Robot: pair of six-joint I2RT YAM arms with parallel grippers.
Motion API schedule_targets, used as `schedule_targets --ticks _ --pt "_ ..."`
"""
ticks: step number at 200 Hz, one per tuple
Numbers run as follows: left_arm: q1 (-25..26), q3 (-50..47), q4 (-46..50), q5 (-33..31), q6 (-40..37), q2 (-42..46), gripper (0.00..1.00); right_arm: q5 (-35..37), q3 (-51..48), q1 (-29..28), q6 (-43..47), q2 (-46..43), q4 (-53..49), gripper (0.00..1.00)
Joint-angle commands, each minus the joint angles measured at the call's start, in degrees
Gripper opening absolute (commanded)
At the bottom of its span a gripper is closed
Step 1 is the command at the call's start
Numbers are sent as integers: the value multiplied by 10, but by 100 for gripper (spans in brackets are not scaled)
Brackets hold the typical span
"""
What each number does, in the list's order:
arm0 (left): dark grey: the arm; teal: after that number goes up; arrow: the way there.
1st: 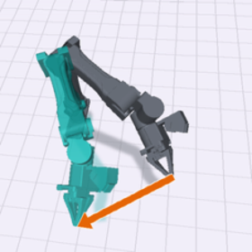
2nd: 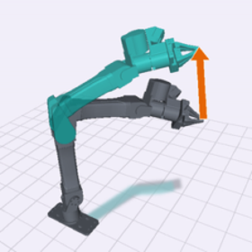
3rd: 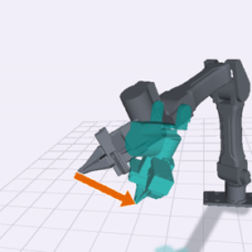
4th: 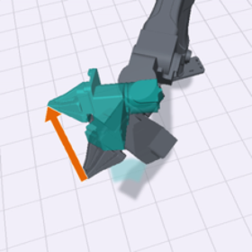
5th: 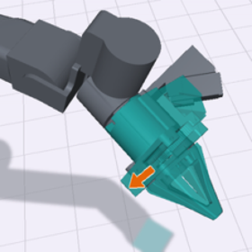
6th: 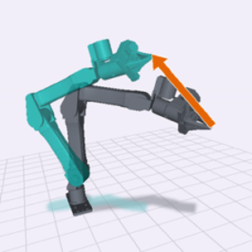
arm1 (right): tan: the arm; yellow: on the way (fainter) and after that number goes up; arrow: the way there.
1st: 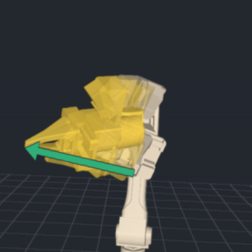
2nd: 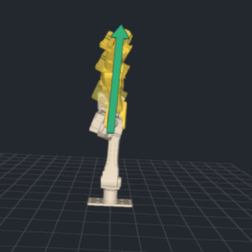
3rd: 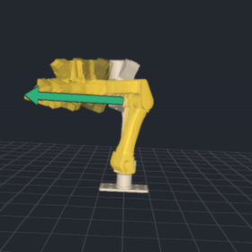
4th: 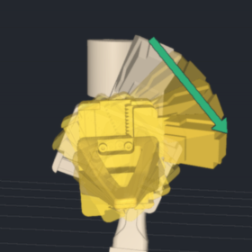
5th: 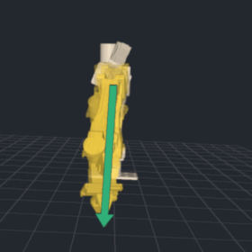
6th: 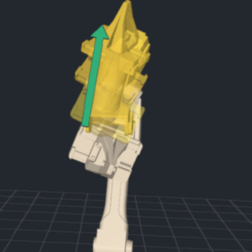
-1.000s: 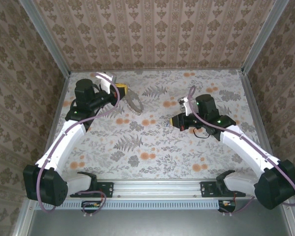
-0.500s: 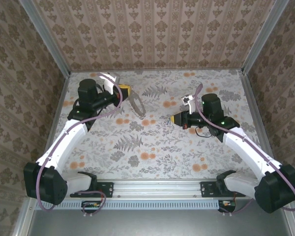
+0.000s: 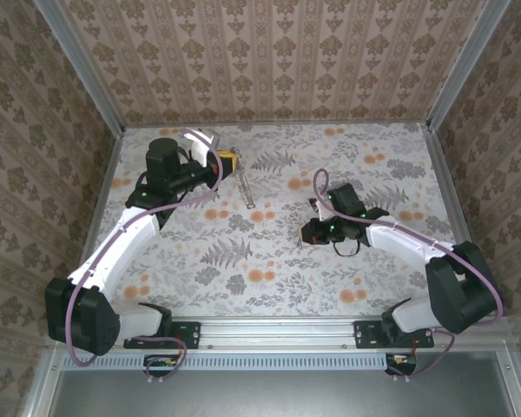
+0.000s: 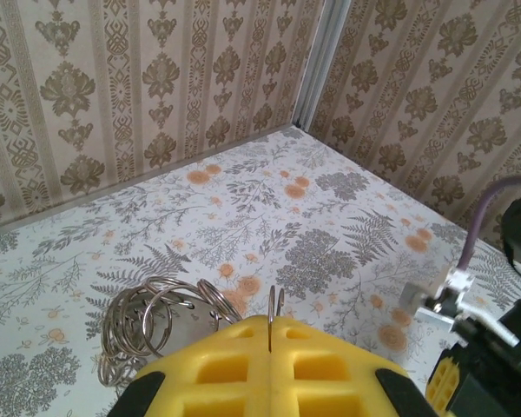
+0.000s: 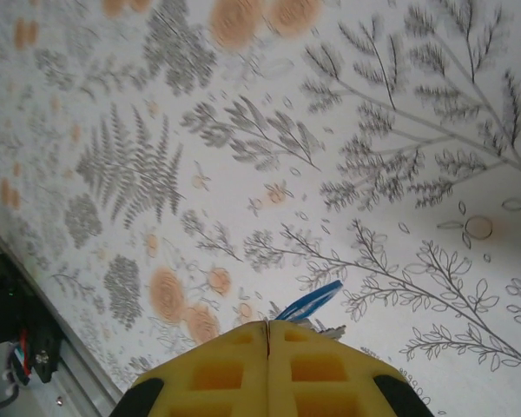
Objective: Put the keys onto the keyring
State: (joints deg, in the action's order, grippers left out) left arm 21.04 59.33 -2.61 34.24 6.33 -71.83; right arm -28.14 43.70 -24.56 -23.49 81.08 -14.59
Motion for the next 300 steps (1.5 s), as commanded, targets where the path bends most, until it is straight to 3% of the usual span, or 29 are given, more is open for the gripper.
schedule_targets --ticks 1,93,115,162,211,300 --pt "5 29 -12 -3 -9 0 0 35 -17 -8 -36 26 21 0" --pt "8 33 -9 -1 -11 2 0 71 -40 -8 -68 68 46 0" --pt "8 33 -8 -1 -11 3 0 73 -37 -8 -69 66 44 14" --pt "8 31 -10 0 -11 3 0 80 -28 -8 -66 64 37 18" --pt "9 30 -12 -1 -11 4 0 96 -22 -8 -64 57 27 28" --pt "9 26 -15 -2 -11 4 0 120 -15 -8 -72 68 10 32"
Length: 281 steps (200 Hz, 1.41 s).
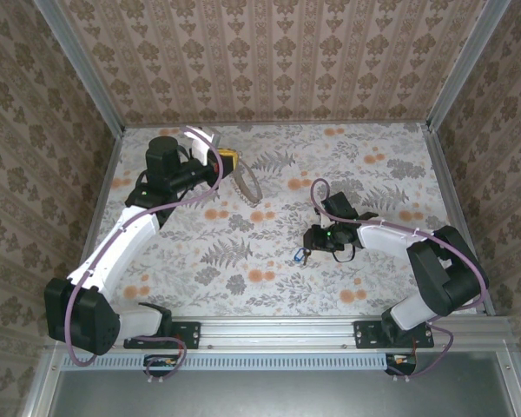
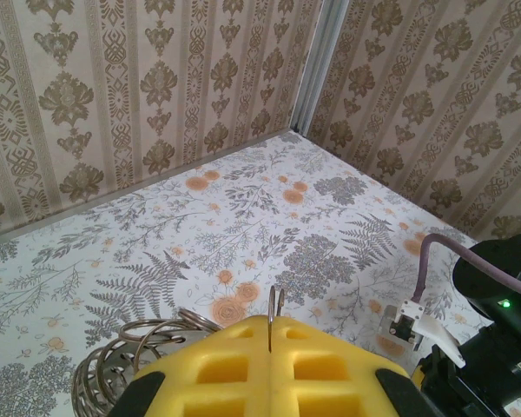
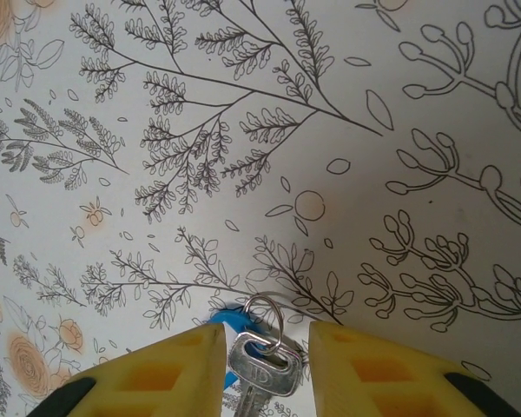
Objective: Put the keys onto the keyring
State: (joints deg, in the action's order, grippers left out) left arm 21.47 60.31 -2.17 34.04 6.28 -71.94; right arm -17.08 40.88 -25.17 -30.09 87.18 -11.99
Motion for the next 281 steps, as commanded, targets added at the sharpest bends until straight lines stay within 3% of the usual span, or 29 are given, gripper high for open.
schedule_targets --ticks 1,93,187,281 --pt "5 16 -19 0 -11 5 0 9 12 -2 -6 8 -16 32" --pt "4 11 -20 -4 -16 7 0 -27 21 -2 -10 34 1 30" --pt "2 8 -21 -5 -16 9 0 -37 27 -6 -5 36 -1 13" --pt "1 5 -22 -5 -16 9 0 -38 31 -7 -4 46 1 11"
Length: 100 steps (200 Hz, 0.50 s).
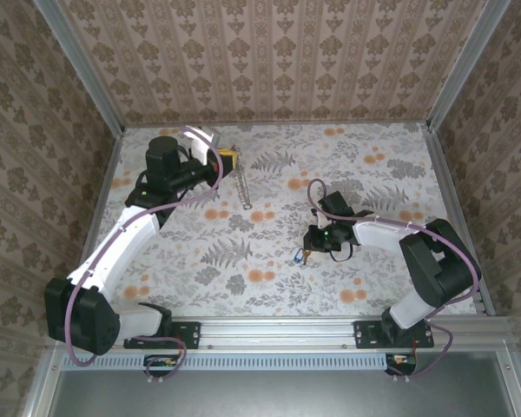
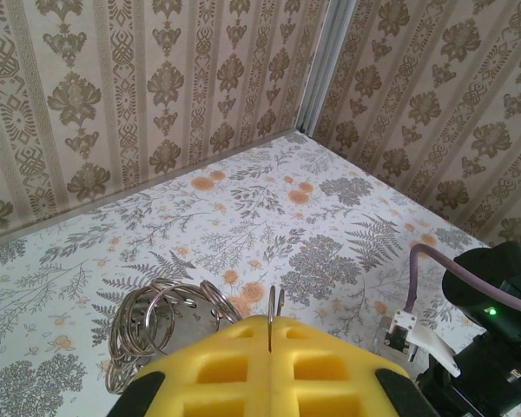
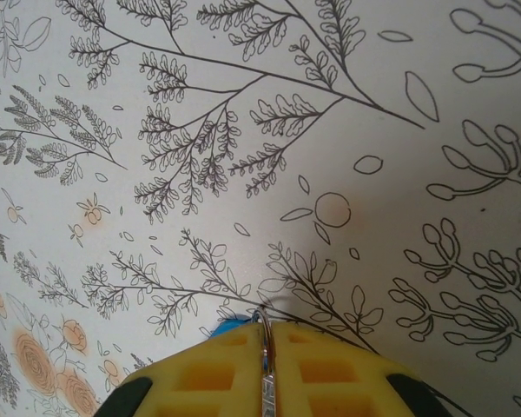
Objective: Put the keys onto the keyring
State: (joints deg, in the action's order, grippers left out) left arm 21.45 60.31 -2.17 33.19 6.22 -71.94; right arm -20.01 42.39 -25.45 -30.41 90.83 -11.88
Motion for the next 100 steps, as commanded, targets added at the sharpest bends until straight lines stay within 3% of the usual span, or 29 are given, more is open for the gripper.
schedule_targets --ticks 1,34,100 --pt "1 6 -22 4 -16 9 0 -9 16 -4 -1 10 1 11" --pt "1 7 -21 4 -16 9 0 -8 19 -4 1 11 0 0" --pt "6 20 12 9 -35 9 0 16 9 6 19 -79 5 0"
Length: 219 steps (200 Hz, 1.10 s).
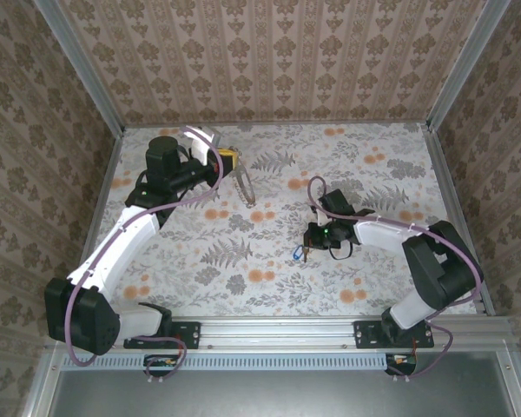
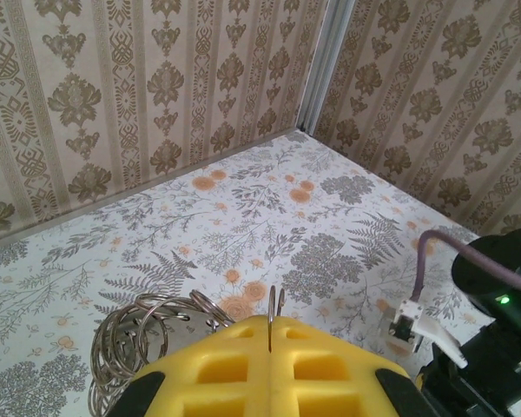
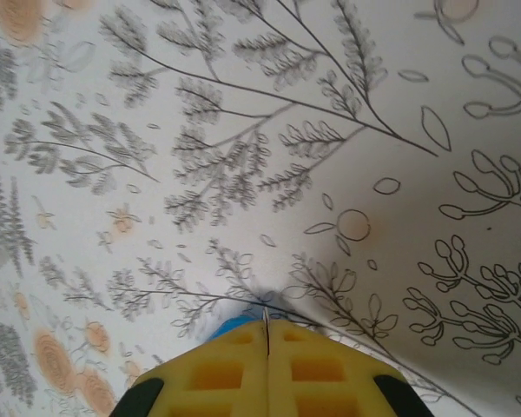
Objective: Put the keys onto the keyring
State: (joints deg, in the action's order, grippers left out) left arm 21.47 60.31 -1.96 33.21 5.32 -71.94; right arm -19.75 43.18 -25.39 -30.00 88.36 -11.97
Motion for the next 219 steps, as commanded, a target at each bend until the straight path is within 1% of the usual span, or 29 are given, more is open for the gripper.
schedule_targets --ticks 1,18,25,47,56,58,61,95,118,169,197,219 --pt "7 20 10 8 -26 9 0 13 1 5 16 -57 7 0" --pt "17 25 27 6 -45 8 0 13 -1 12 21 -83 20 0" --pt "22 28 35 7 -52 7 0 11 -1 15 26 -109 26 0" --pt "42 44 61 9 -71 1 0 2 -6 20 40 -148 66 0" --pt "43 55 76 9 -80 -4 0 0 -9 22 45 -163 84 0" --pt "56 57 79 9 -83 -4 0 1 -9 23 46 -166 87 0" --pt "63 61 83 8 -86 -6 0 1 -9 25 48 -170 90 0" --pt "93 100 128 12 -124 -28 0 -14 -10 44 59 -220 129 0" --pt "112 101 111 19 -147 -35 0 -15 -6 54 63 -256 134 0" --pt "148 71 16 26 -181 -44 0 -4 2 75 73 -346 105 0" --pt "164 78 4 32 -196 -62 0 -17 17 86 85 -369 90 0" --pt "171 96 2 33 -186 -76 0 -40 27 93 97 -374 94 0"
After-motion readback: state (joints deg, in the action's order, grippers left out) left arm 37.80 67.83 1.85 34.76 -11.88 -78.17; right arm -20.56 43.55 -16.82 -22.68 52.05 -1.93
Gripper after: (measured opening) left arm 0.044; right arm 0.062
